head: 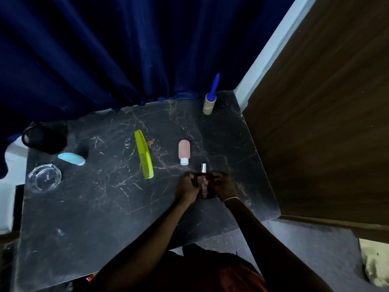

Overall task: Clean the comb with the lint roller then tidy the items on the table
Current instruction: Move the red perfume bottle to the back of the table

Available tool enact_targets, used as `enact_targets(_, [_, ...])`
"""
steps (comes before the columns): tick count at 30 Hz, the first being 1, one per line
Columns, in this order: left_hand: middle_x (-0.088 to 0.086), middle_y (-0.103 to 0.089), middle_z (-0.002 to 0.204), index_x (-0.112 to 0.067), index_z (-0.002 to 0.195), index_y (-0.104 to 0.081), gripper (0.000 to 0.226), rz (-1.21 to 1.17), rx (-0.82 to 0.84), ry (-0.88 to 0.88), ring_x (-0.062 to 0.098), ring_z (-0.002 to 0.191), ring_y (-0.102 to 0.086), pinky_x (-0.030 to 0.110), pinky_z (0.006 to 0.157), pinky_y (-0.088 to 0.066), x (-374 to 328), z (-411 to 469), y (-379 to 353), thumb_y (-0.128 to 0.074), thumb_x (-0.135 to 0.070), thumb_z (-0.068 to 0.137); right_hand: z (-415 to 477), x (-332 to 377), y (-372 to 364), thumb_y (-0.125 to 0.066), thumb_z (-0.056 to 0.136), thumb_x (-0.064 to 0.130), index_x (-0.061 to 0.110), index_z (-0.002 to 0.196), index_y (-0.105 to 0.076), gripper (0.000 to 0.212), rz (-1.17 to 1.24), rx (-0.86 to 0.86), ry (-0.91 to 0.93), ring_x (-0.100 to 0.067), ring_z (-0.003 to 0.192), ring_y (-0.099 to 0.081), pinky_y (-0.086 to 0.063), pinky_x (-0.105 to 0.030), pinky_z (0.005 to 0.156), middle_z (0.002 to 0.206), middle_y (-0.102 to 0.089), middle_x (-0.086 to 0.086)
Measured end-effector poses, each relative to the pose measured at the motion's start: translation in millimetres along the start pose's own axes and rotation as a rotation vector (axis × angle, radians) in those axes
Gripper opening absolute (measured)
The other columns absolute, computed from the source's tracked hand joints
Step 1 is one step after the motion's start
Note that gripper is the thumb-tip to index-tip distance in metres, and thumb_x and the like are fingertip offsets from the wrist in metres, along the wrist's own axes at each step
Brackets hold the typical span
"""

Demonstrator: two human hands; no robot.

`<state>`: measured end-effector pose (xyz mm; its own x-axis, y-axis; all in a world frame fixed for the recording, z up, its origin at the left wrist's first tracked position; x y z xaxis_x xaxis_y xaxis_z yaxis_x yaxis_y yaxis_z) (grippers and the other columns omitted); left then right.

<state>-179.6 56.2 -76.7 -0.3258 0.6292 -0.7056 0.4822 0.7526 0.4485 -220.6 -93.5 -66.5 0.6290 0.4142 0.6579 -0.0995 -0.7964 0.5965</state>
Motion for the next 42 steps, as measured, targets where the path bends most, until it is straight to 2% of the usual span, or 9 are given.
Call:
enact_targets(4, [-0.005, -0.075, 0.099, -0.024, 0.1, -0.07, 0.023, -0.002, -0.006, -0.013, 0.014, 0.088, -0.069, 0.03, 0.076, -0.055, 5.1, -1.9, 6.1, -0.079, -0.035, 0.082, -9.1, 8.8, 0.6, -0.078, 0.074, 0.002, 0.001, 0.096, -0.072, 0.023, 0.014, -0.017, 0.024, -0.023, 0.079, -0.064, -0.054, -0.037, 0.079, 0.091, -0.074, -0.016])
enact_targets(13, [-0.002, -0.075, 0.098, -0.022, 0.094, -0.066, 0.036, 0.032, -0.047, 0.005, 0.018, 0.087, -0.068, 0.029, 0.075, -0.052, 14.0, -7.5, 44.7, -0.084, -0.047, 0.075, -21.7, 38.0, -20.3, -0.082, 0.074, 0.009, 0.002, 0.106, -0.071, 0.035, 0.0, 0.031, 0.082, -0.02, 0.09, -0.065, -0.051, -0.034, 0.091, 0.1, -0.072, -0.008])
enact_targets(22, [-0.003, -0.076, 0.1, -0.021, 0.101, -0.069, 0.036, -0.041, -0.117, -0.004, 0.017, 0.091, -0.071, 0.029, 0.079, -0.056, 40.0, -15.7, 109.9, -0.083, -0.043, 0.076, -25.4, 78.1, -70.3, -0.087, 0.063, 0.033, 0.03, 0.09, -0.07, 0.032, 0.095, 0.079, 0.075, -0.019, 0.086, -0.071, -0.057, -0.043, 0.086, 0.092, -0.075, 0.001])
enact_targets(26, [0.001, -0.075, 0.089, -0.022, 0.083, -0.059, 0.034, -0.055, -0.177, 0.025, 0.022, 0.082, -0.071, 0.033, 0.074, -0.058, 53.0, -19.0, 142.7, -0.085, -0.041, 0.074, -31.3, 105.7, -95.2, -0.086, 0.071, 0.016, 0.01, 0.1, -0.071, 0.033, 0.123, 0.104, 0.096, -0.02, 0.088, -0.068, -0.055, -0.033, 0.09, 0.093, -0.072, -0.003])
enact_targets(29, [0.001, -0.073, 0.086, -0.024, 0.082, -0.056, 0.032, -0.07, -0.2, 0.017, 0.022, 0.081, -0.07, 0.026, 0.067, -0.049, 61.6, -21.6, 168.6, -0.086, -0.036, 0.076, -34.7, 125.4, -112.2, -0.087, 0.069, 0.011, 0.002, 0.099, -0.071, 0.035, 0.149, 0.099, 0.125, -0.016, 0.084, -0.063, -0.046, -0.006, 0.079, 0.09, -0.069, -0.004])
enact_targets(34, [-0.003, -0.069, 0.091, -0.025, 0.089, -0.056, 0.027, -0.059, -0.218, 0.017, 0.017, 0.083, -0.066, 0.023, 0.071, -0.043, 68.8, -21.5, 210.9, -0.082, -0.027, 0.081, -39.4, 159.8, -134.8, -0.084, 0.073, 0.015, 0.005, 0.097, -0.073, 0.028, 0.154, 0.148, 0.147, 0.009, 0.068, -0.059, -0.04, -0.003, 0.068, 0.089, -0.07, 0.001])
enact_targets(37, [-0.001, -0.071, 0.09, -0.027, 0.086, -0.053, 0.031, -0.063, -0.242, 0.011, 0.02, 0.086, -0.069, 0.026, 0.072, -0.048, 74.2, -16.2, 232.6, -0.083, -0.026, 0.08, -37.9, 179.4, -148.8, -0.08, 0.077, 0.005, 0.001, 0.096, -0.074, 0.021, 0.167, 0.178, 0.194, 0.007, 0.069, -0.059, -0.039, 0.0, 0.065, 0.091, -0.07, -0.003])
enact_targets(39, [-0.004, -0.068, 0.085, -0.029, 0.083, -0.049, 0.034, -0.062, -0.245, 0.012, 0.02, 0.083, -0.068, 0.03, 0.072, -0.051, 73.6, -13.3, 244.9, -0.083, -0.027, 0.08, -36.8, 193.0, -156.8, -0.082, 0.074, 0.006, 0.011, 0.086, -0.072, 0.017, 0.185, 0.196, 0.213, -0.005, 0.073, -0.061, -0.045, -0.012, 0.071, 0.087, -0.071, -0.004])
enact_targets(42, [-0.005, -0.065, 0.081, -0.028, 0.084, -0.049, 0.036, -0.063, -0.267, -0.028, 0.024, 0.084, -0.07, 0.038, 0.074, -0.058, 71.1, -5.6, 266.6, -0.085, -0.03, 0.078, -31.1, 212.2, -168.0, -0.082, 0.072, 0.0, 0.011, 0.082, -0.067, 0.021, 0.206, 0.212, 0.228, 0.009, 0.062, -0.058, -0.045, -0.009, 0.066, 0.074, -0.064, 0.006])
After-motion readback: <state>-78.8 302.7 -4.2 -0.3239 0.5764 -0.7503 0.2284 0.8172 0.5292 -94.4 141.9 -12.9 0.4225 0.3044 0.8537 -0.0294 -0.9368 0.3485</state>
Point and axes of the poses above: each hand's wrist, its own z-axis towards the middle knuckle, its own y-axis out of the back of the hand, x = y × z, the point moved 3 cm from there along z, towards the middle knuckle
